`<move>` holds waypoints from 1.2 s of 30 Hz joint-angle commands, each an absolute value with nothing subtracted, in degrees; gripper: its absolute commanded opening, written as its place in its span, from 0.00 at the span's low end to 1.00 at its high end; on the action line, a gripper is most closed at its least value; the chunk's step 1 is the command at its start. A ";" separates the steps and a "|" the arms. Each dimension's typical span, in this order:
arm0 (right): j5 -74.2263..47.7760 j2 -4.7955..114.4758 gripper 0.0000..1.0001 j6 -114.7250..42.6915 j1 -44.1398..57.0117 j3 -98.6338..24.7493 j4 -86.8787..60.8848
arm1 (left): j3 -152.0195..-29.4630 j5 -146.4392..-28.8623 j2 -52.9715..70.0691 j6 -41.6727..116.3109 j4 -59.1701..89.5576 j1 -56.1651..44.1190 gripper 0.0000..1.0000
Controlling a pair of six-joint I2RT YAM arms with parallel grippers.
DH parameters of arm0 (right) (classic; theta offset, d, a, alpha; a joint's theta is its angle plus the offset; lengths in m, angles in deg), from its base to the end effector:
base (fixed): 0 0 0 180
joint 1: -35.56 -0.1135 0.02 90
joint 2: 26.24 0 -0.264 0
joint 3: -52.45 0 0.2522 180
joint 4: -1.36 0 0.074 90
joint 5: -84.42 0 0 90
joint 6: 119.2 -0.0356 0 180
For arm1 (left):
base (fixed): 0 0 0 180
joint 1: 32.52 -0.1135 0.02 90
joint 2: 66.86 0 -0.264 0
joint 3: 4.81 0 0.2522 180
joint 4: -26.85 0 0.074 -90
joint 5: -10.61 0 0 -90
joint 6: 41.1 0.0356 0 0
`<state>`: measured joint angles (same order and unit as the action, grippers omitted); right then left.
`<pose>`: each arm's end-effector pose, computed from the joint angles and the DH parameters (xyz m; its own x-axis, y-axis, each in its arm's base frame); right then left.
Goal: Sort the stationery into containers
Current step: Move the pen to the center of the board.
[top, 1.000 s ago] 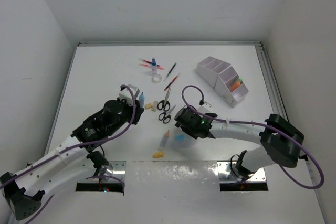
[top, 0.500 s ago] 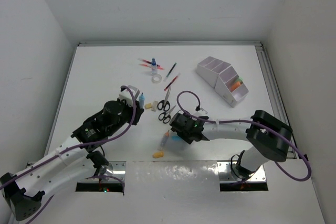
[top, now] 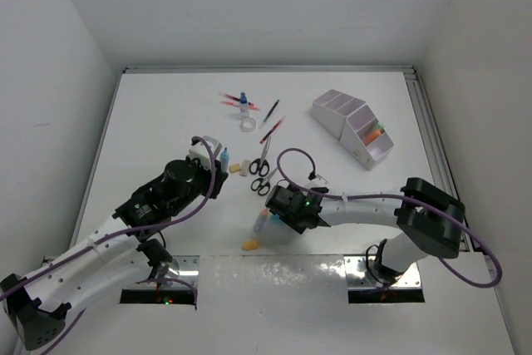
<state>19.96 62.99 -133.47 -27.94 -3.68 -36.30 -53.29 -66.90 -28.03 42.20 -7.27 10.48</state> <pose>0.1309 0.2282 0.1396 -0.6173 0.7217 -0.3133 0.5917 0.6883 0.4197 0.1237 -0.1048 0.2763 -0.3618 0.1816 -0.9144 0.4830 0.8755 -0.0172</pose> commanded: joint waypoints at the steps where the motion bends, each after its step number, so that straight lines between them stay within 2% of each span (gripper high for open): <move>1: 22.72 58.58 0.61 -140.10 -29.82 -2.71 -38.51 | -52.94 -67.44 -29.33 42.48 -4.31 9.84 0.00; 11: 24.21 58.75 0.63 -161.01 -31.23 -0.25 -34.90 | -52.59 -67.61 -29.77 41.96 -4.40 9.84 0.00; 27: 21.75 62.44 0.61 -164.73 -30.44 0.54 -28.31 | -52.06 -67.61 -30.65 41.52 -4.57 9.84 0.00; 31: 23.16 62.62 0.56 -164.91 -29.57 0.90 -29.88 | -52.15 -67.52 -30.82 41.52 -4.66 9.75 0.00; 34: 22.98 63.06 0.47 -164.91 -28.95 2.12 -29.72 | -52.32 -67.44 -30.82 41.34 -4.66 9.75 0.00; 36: 23.07 63.23 0.36 -164.82 -28.51 2.92 -29.54 | -52.23 -67.44 -30.73 41.34 -4.66 9.75 0.00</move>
<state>21.51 62.62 -143.26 -29.17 1.50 -28.87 -52.24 -67.12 -29.91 41.96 -6.85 10.48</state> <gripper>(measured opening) 0.385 0.248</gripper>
